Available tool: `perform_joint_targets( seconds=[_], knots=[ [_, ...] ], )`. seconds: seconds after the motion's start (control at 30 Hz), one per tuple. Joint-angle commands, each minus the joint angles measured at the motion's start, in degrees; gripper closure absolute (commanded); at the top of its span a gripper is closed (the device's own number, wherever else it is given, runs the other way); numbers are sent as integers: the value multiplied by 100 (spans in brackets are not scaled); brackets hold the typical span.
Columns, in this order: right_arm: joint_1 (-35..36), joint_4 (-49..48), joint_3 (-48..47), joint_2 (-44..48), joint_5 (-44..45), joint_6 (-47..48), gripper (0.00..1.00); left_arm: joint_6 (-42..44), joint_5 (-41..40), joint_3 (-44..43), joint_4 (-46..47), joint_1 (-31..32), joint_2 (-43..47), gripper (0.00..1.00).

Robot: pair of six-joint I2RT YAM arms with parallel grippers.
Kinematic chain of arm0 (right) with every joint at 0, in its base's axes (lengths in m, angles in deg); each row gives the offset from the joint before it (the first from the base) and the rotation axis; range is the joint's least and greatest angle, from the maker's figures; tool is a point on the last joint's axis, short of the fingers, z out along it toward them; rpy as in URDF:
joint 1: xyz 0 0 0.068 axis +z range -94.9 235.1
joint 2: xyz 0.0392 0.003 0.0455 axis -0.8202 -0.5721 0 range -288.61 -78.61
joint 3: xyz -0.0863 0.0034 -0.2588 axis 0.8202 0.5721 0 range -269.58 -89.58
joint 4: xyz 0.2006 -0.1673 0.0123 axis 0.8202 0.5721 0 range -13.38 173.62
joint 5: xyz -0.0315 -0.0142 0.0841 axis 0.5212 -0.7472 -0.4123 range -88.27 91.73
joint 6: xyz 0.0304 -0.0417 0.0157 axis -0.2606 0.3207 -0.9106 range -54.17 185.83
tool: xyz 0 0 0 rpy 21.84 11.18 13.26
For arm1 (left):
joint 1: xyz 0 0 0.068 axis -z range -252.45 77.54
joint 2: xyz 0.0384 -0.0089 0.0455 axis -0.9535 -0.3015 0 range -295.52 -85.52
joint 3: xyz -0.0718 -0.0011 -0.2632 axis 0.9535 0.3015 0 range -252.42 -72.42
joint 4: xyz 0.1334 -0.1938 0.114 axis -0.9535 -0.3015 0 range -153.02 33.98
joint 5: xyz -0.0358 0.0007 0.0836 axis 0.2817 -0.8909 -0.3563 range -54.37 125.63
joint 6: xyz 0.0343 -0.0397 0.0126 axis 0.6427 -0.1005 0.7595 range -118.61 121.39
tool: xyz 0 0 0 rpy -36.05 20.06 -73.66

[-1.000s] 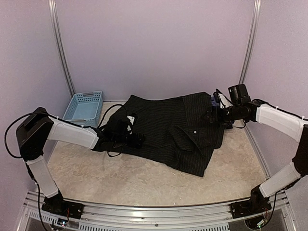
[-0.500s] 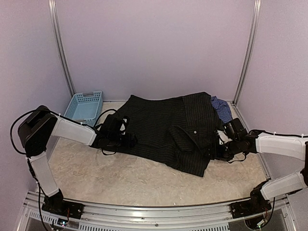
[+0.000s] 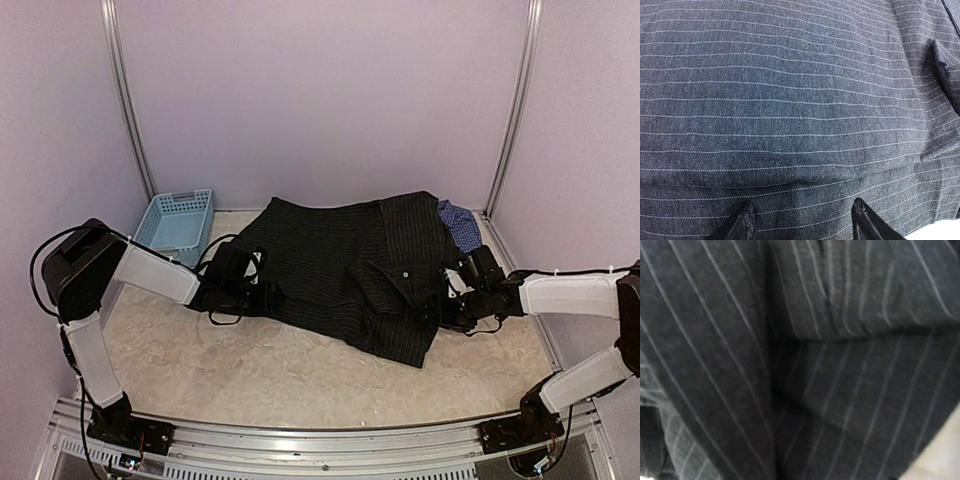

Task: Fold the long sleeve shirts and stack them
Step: Flatten out the crumpled shirt at the center of the board.

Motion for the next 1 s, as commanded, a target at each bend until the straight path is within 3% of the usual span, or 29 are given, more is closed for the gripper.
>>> perform_joint_targets(
  seconds=[0.0,0.37,0.67,0.97],
  knots=[
    [38,-289,-204,-142,-218,122,29,-240,223,445,-434,5,-11,39],
    [39,-630,61,-314,-801,226,25,-734,-481,1294,-1084,559,1195,39],
    [37,-91,305,-114,-435,70,20,-1198,-937,1506,-1660,1230,1784,39],
    [38,290,669,204,-264,-221,19,-1381,-1097,1780,-1772,1380,2075,38]
  ],
)
